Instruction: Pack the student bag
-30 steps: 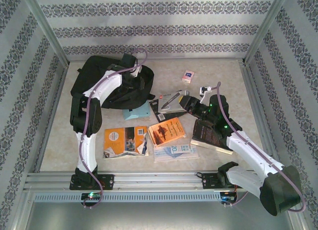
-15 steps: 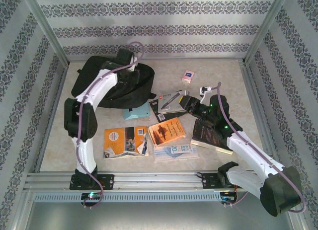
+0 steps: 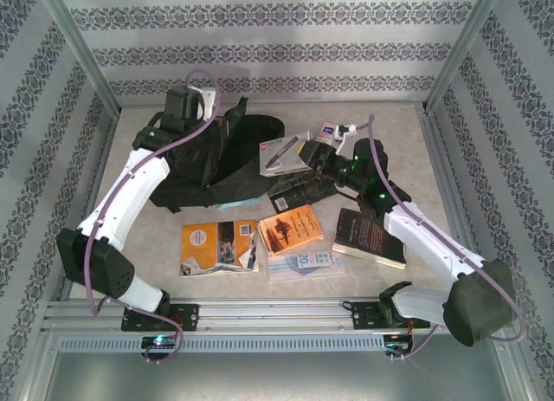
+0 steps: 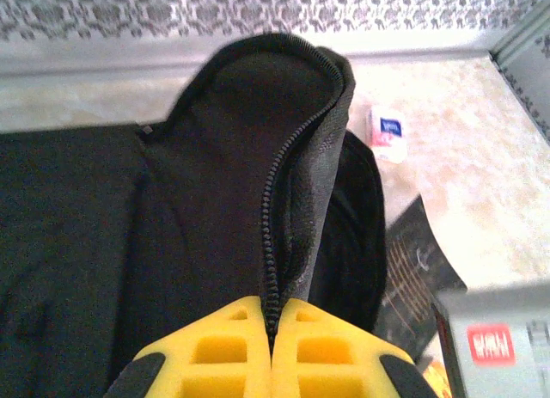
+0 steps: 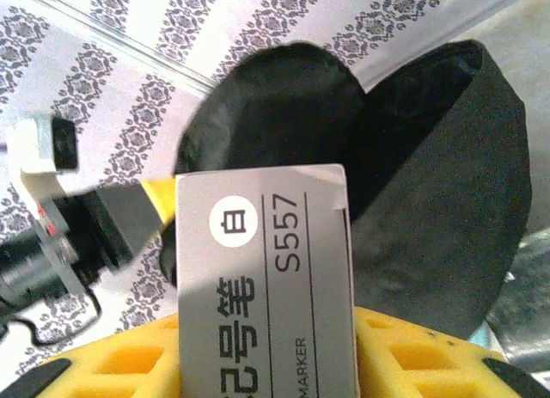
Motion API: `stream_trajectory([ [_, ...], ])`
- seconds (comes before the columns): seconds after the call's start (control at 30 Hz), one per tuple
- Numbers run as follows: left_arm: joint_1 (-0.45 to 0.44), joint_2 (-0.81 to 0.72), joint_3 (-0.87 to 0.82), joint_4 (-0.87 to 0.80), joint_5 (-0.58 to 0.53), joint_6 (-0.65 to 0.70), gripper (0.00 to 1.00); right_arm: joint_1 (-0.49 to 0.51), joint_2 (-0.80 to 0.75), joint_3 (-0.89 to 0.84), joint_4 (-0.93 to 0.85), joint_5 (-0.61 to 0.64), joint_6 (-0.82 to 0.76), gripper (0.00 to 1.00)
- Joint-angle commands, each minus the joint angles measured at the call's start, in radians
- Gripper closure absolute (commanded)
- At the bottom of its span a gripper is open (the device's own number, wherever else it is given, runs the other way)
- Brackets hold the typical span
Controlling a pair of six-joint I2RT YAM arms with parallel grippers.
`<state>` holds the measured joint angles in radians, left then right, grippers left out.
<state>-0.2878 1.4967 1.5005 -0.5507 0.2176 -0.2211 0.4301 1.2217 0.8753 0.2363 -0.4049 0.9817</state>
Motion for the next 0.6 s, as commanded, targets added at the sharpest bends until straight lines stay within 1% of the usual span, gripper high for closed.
stream_trajectory([
  [0.0, -0.004, -0.1, -0.073, 0.112, 0.072, -0.056, 1.0, 0.01, 0.053, 0.057, 0.063, 0.028, 0.077, 0.58],
  [0.1, -0.004, -0.157, -0.142, 0.135, 0.11, -0.087, 1.0, 0.019, 0.118, 0.091, 0.052, 0.042, 0.124, 0.58],
  [0.2, -0.004, -0.216, -0.224, 0.178, 0.142, -0.12, 1.0, 0.043, 0.228, 0.148, 0.058, 0.019, 0.171, 0.58],
  [0.23, -0.004, -0.23, -0.245, 0.187, 0.145, -0.125, 0.98, 0.052, 0.263, 0.167, 0.066, 0.011, 0.188, 0.58],
  [0.37, -0.004, -0.251, -0.295, 0.172, 0.191, -0.141, 0.96, 0.087, 0.412, 0.254, 0.171, -0.035, 0.252, 0.58],
  [0.43, -0.005, -0.258, -0.305, 0.15, 0.209, -0.152, 0.94, 0.097, 0.461, 0.31, 0.178, -0.045, 0.253, 0.58],
  [0.47, -0.005, -0.261, -0.307, 0.132, 0.209, -0.153, 0.91, 0.102, 0.482, 0.331, 0.176, -0.046, 0.259, 0.58],
  [0.5, -0.005, -0.263, -0.302, 0.107, 0.203, -0.146, 0.84, 0.106, 0.499, 0.348, 0.185, -0.054, 0.26, 0.58],
  [0.53, -0.004, -0.265, -0.291, 0.081, 0.193, -0.139, 0.74, 0.11, 0.512, 0.362, 0.193, -0.064, 0.261, 0.58],
  [0.57, -0.005, -0.265, -0.276, 0.049, 0.167, -0.134, 0.59, 0.115, 0.523, 0.373, 0.196, -0.073, 0.26, 0.58],
])
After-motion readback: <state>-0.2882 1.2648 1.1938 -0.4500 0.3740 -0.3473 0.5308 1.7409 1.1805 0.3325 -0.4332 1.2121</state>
